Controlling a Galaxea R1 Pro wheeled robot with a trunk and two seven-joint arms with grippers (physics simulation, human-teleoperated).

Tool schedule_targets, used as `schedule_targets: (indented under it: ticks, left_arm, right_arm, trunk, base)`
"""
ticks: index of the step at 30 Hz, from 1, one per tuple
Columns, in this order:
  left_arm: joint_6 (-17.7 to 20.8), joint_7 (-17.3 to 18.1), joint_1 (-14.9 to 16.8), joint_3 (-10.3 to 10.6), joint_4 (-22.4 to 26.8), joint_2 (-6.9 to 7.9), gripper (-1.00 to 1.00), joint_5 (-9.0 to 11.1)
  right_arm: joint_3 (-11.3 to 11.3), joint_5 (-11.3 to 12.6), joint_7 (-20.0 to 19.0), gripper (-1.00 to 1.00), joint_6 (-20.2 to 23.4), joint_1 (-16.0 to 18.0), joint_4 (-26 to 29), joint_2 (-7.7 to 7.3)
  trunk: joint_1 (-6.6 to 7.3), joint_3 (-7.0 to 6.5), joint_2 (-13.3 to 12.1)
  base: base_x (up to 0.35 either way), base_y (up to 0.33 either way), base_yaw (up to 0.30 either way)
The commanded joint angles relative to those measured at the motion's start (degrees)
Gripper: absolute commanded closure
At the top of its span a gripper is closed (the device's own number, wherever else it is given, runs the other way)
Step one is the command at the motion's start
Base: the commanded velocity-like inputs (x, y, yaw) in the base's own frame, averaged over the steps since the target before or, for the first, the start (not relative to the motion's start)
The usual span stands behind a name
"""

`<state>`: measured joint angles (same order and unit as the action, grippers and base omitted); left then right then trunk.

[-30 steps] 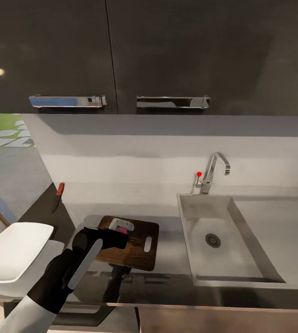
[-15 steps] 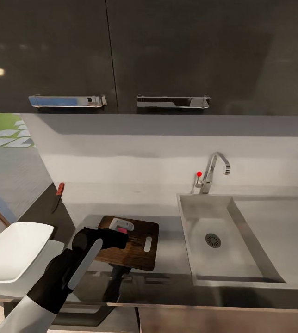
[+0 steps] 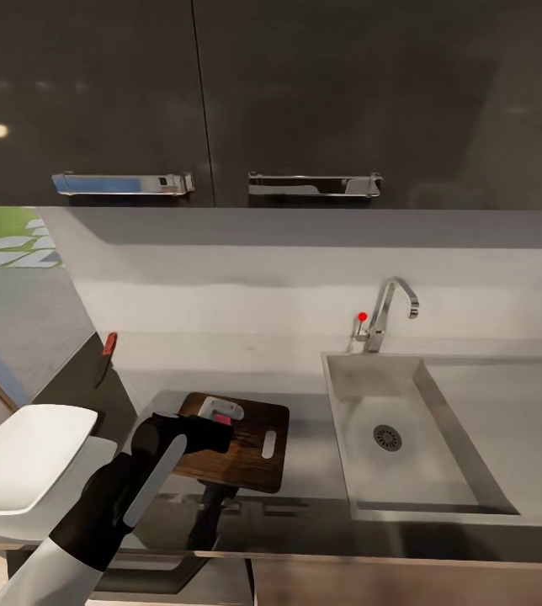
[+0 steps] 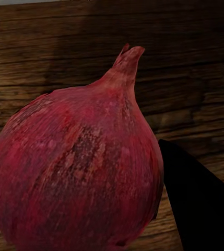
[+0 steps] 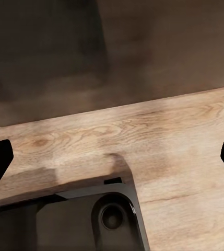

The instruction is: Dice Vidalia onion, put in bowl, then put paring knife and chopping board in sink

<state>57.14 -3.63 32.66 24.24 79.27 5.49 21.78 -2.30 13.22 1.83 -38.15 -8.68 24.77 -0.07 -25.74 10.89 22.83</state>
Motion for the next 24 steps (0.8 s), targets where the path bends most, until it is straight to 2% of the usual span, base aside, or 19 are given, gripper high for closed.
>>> schedule_targets:
  ticks: [1,21,22,24]
  left_arm:
    - [0.16,-0.33,0.04,0.11,-1.47,0.05,1.00,0.26]
    - [0.08,-0.24,0.04,0.10,-3.61,0.05,1.00,0.20]
    - [0.08,-0.24,0.04,0.09,-3.60,0.05,-1.00,0.20]
    - [0.08,-0.24,0.04,0.10,-3.32,0.09,-1.00,0.20]
  right_arm:
    - [-0.25,0.31,0.19,-1.00,-0.08,-0.02,0.10,-0.02]
    - [-0.25,0.31,0.25,-1.00,-0.08,-0.02,0.10,-0.02]
    - [-0.25,0.31,0.23,-1.00,-0.08,-0.02,0.10,-0.02]
    - [-0.25,0.31,0.25,-1.00,-0.08,-0.02,0.10,-0.02]
  trunk:
    - [-0.05,0.11,0.09]
    - [-0.05,0.11,0.09]
    - [-0.05,0.11,0.09]
    - [-0.05,0.11,0.09]
  base:
    - [0.000,0.000,0.000]
    - [0.000,0.000,0.000]
    - [0.000,0.000,0.000]
    - [0.000,0.000,0.000]
